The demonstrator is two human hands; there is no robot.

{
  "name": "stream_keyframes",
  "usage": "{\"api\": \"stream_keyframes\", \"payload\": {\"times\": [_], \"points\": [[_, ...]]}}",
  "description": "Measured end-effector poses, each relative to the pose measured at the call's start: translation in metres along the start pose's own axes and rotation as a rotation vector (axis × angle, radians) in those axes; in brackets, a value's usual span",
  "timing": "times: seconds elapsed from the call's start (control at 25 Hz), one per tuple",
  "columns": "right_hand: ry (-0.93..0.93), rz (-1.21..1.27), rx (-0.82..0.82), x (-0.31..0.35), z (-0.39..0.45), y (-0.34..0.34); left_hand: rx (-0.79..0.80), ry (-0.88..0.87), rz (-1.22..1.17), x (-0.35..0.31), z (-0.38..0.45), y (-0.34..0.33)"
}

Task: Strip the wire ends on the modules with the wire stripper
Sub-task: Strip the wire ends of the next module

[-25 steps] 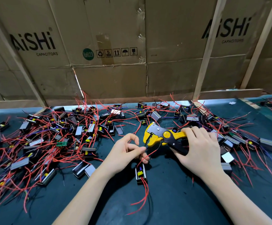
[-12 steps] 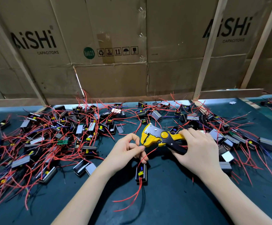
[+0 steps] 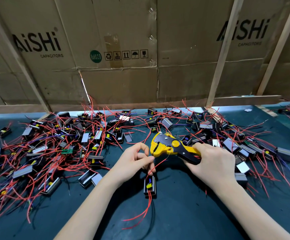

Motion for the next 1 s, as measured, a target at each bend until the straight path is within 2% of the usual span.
{"api": "stream_keyframes", "payload": {"times": [0.24,0.68,1.0], "points": [[-0.022,0.003,-0.016,-0.0037,0.0015,0.0020,0.064,0.056,0.118,0.0019,-0.0031,0.0049],[0.044,-0.013,-0.004,-0.0028,0.0005,-0.0021,-0.015,0.042,0.069,-0.0031,-0.0022,-0.0023],[0.042,0.005,-0.011,-0.0004,0.0007,-0.0002,-0.015,0.042,0.086,-0.0024,-0.0019,-0.0021]]}}
Point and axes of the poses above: each hand's wrist, its own z-axis towards the middle knuckle, its own y-axis out of the back of the hand, x = y × z, the point moved 5 cm from there along z, towards the middle knuckle, and after that the axes turned 14 degrees about z, right-handed, at the moved point
